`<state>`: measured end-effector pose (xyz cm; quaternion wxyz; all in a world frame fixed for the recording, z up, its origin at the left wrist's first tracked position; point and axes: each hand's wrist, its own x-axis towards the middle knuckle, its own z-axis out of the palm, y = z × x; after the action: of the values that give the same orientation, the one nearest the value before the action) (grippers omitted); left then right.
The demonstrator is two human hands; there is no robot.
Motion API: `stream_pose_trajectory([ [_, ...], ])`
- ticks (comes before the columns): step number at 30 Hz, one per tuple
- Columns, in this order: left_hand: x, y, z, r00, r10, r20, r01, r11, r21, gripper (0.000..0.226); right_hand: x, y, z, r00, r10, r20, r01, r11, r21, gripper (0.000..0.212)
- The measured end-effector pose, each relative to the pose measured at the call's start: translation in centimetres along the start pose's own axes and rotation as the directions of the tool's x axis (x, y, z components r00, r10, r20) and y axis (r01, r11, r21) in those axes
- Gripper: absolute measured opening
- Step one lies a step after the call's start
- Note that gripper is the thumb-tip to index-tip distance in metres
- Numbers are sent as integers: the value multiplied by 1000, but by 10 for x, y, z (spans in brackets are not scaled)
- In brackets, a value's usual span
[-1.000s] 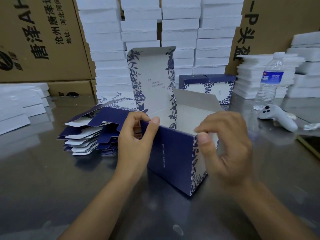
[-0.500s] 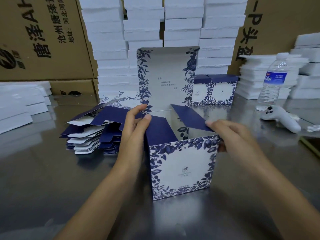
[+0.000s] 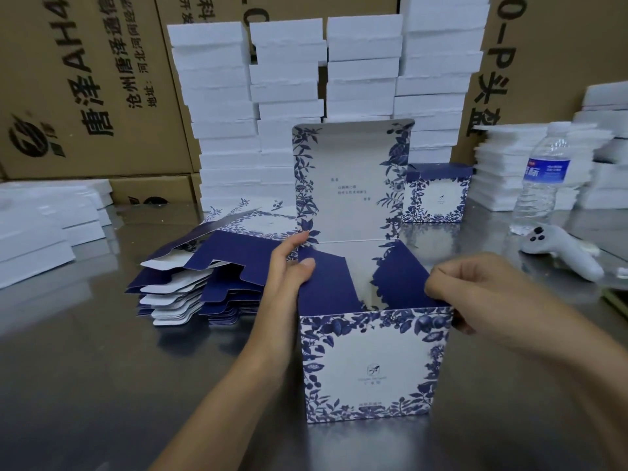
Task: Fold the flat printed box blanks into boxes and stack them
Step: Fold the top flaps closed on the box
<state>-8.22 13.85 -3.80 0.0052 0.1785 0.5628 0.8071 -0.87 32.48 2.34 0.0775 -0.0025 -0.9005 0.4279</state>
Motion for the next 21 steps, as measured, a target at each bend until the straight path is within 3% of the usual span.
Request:
stream_pose_trajectory([
  [5, 4, -4, 0, 998, 48, -30, -48, 999, 23, 28, 1, -1, 1, 1000, 26, -14, -26, 1000, -6, 26],
  [10, -1, -4, 2, 989, 126, -81, -125, 992, 16, 36, 0, 9, 14, 990, 129, -61, -97, 922, 374, 41],
  [12, -1, -3, 2, 990, 117, -84, -119, 993, -21, 39, 4, 7, 13, 986, 154, -56, -116, 897, 426, 34],
  [15, -2, -1, 2, 992, 103, -77, -106, 994, -31, 39, 15, 3, 9, 985, 161, -59, -123, 902, 415, 16],
  [21, -4, 1, 3, 994, 83, -67, -84, 996, -19, 38, 24, 6, 6, 994, 39, -102, -21, 984, 179, 41],
])
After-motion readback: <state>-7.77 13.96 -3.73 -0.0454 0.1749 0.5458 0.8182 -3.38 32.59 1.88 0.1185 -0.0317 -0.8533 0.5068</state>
